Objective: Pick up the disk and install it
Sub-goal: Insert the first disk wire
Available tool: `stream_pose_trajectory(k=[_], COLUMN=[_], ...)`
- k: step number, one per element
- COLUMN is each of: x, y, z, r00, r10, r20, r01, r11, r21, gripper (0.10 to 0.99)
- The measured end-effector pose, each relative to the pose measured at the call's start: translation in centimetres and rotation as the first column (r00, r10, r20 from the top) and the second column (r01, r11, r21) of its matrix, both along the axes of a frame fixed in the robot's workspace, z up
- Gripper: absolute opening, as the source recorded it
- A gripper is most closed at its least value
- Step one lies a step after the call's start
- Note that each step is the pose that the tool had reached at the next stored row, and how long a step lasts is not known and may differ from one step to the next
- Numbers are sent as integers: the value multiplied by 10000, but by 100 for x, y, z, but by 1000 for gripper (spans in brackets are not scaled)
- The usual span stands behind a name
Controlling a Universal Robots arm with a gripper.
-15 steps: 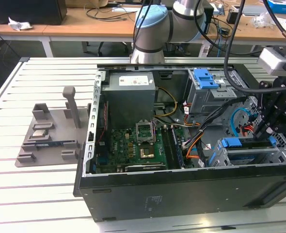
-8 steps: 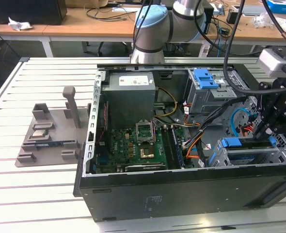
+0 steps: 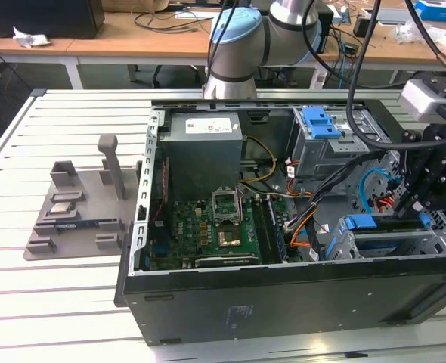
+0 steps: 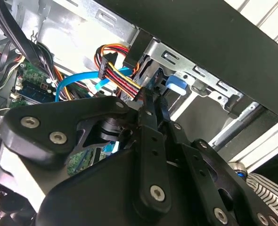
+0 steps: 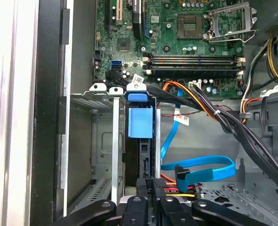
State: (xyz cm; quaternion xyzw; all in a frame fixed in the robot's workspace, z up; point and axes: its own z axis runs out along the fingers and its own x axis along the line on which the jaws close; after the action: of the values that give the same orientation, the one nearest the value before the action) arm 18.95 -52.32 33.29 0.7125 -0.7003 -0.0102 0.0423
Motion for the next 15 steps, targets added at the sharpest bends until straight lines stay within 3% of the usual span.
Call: stream_pose_trajectory(k=[1, 3, 4, 9, 11, 12, 13, 15], x=[0, 0, 0, -1, 0, 0, 0, 0], y=[-1, -1, -2, 7, 11, 13, 17, 19], z=[-5, 4, 13, 195, 290, 326, 376, 461], r00=[10000, 10000, 10000, 10000, 10000, 10000, 10000, 10000], r10=[0, 0, 0, -1, -1, -1, 0, -1], r20=[-1, 1, 1, 1, 0, 1, 1, 0], r01=[0, 0, 0, 1, 1, 1, 0, 1], r11=[10000, 10000, 10000, 10000, 10000, 10000, 10000, 10000], r21=[1, -18, -20, -16, -16, -17, -18, -17], gripper=[235, 235, 306, 306, 224, 224, 106, 106])
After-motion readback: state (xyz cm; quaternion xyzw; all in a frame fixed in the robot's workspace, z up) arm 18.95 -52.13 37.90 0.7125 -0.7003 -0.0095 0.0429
